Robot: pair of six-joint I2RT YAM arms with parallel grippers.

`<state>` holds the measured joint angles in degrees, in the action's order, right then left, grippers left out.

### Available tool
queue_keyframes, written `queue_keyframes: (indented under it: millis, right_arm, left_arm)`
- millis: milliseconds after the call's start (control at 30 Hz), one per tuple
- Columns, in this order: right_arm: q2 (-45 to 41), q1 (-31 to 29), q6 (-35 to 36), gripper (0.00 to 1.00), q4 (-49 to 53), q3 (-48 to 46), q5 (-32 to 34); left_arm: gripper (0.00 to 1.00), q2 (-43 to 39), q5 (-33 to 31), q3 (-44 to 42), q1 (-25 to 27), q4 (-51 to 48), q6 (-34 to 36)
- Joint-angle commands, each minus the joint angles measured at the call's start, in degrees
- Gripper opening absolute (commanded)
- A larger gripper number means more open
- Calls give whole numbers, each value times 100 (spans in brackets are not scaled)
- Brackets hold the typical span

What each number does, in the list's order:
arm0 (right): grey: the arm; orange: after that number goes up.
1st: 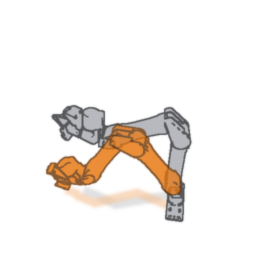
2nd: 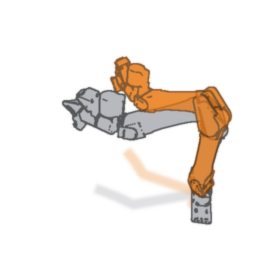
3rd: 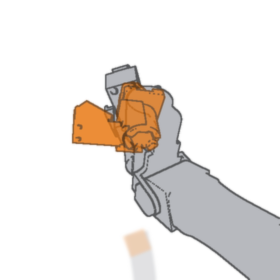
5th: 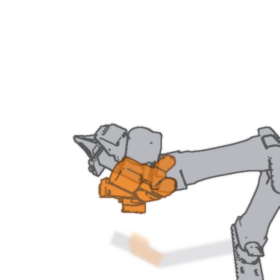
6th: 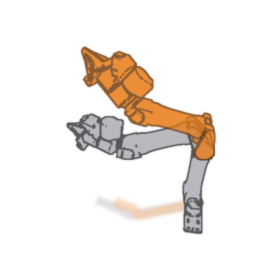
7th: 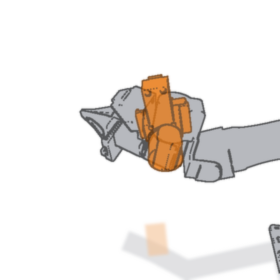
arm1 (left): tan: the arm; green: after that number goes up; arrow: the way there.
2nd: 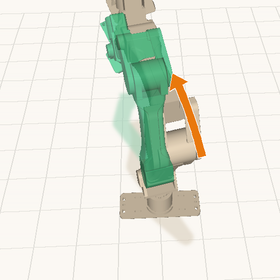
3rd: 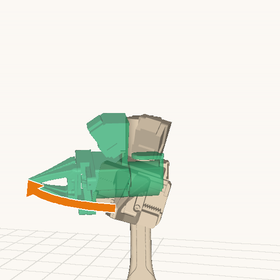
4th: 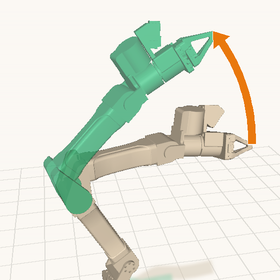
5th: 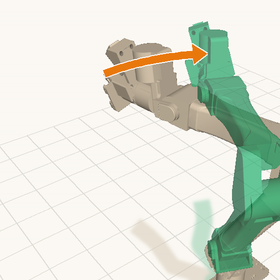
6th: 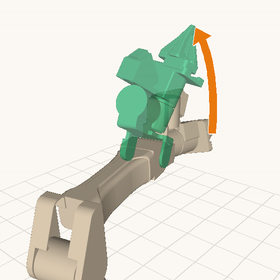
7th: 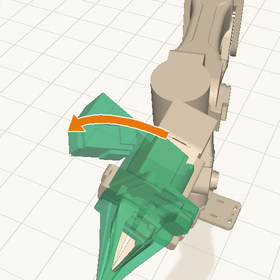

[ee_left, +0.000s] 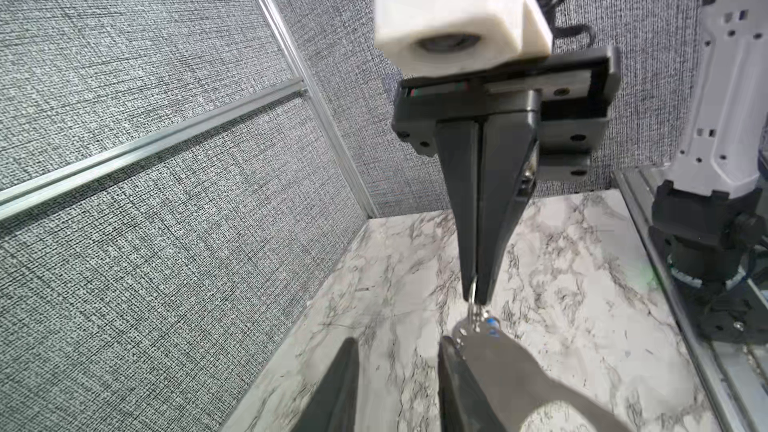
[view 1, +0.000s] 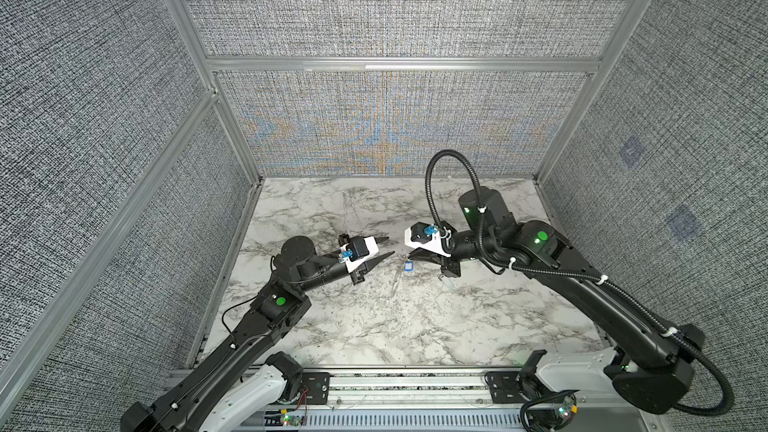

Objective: Remove the keys from the keyring

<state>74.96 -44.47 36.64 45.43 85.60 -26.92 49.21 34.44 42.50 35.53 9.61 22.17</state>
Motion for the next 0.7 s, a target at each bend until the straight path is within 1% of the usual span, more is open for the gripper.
queue_keyframes:
  millis: [0, 200, 300, 533, 667]
  right_arm:
    - [83, -3, 151, 0, 495, 193, 66]
    - [372, -5, 240, 0, 1095, 624, 211]
    - [473, 0, 247, 0, 1290, 767, 240]
    - [673, -9, 255, 0, 1653, 1058, 374]
    - [756, -18, 246, 0, 1815, 1160, 439]
  left_arm:
    - [33, 89, 73, 127, -2, -420, 465]
    - [31, 210, 442, 239, 28, -412, 569]
    - [30, 297, 527, 272, 117, -428, 581]
    - [30, 486, 395, 420, 479, -637, 822]
    - [30, 624, 131, 514, 654, -797, 981]
